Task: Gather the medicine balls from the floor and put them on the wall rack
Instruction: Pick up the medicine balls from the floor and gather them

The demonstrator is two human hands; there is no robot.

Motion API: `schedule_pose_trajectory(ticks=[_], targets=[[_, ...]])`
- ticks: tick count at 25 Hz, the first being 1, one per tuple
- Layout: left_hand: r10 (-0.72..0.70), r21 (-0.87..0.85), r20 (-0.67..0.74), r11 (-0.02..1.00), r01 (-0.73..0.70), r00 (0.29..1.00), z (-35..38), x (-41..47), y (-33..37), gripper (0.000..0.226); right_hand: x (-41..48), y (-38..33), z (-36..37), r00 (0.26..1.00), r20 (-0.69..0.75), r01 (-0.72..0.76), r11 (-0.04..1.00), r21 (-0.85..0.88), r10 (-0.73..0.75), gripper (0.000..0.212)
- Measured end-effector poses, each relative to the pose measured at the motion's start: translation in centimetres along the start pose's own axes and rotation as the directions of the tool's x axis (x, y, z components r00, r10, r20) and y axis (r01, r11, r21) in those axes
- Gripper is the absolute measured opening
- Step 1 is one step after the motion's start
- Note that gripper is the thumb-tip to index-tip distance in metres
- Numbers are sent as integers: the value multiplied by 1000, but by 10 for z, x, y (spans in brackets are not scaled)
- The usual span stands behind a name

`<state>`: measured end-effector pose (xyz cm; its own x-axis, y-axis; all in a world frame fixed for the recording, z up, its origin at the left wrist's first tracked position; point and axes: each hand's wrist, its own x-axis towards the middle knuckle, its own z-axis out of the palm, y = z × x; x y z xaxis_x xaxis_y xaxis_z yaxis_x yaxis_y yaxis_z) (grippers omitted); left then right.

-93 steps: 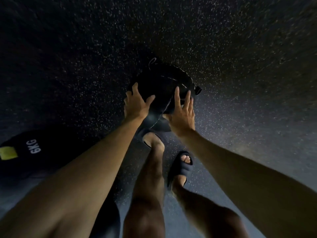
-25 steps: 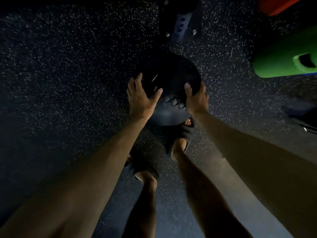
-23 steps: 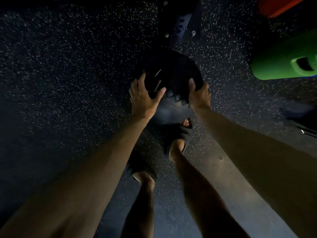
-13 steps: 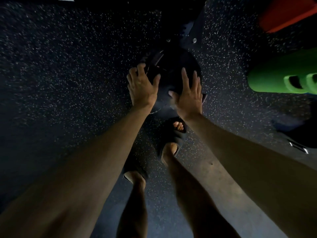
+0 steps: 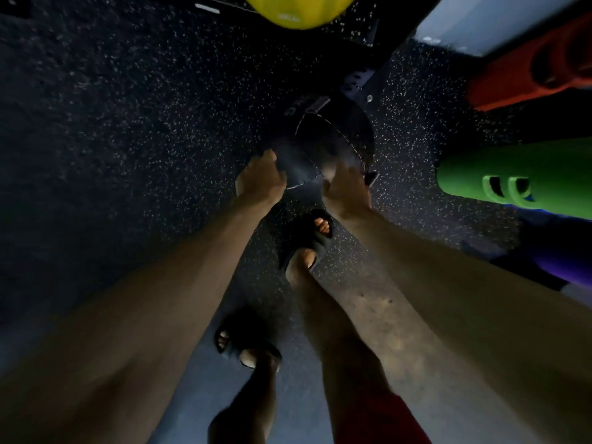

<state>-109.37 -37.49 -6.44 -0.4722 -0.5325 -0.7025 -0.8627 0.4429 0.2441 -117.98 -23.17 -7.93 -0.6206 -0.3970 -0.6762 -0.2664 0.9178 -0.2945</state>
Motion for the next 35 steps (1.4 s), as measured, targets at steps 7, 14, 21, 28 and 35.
schedule_pose_trajectory(ticks=[7,14,21,28,35], targets=[[-152,-168,152,970,177,977,-47,-206,-117,39,-163,-112,-8,899,360,348,905,-244,-249,36],[-406,-514,6,782,351,914,-42,-419,-283,40,-365,-221,49,750,562,598,722,-349,-350,38],[-573,-669,-14,614,418,819,40,-589,-414,37,-538,-272,161,629,674,763,470,-443,-386,40],[-675,-800,59,409,439,736,114,-683,-503,31,-633,-299,263,540,744,841,271,-468,-393,38],[-737,-847,128,267,460,663,130,-717,-575,33,-679,-353,359,429,836,901,89,-425,-341,38]])
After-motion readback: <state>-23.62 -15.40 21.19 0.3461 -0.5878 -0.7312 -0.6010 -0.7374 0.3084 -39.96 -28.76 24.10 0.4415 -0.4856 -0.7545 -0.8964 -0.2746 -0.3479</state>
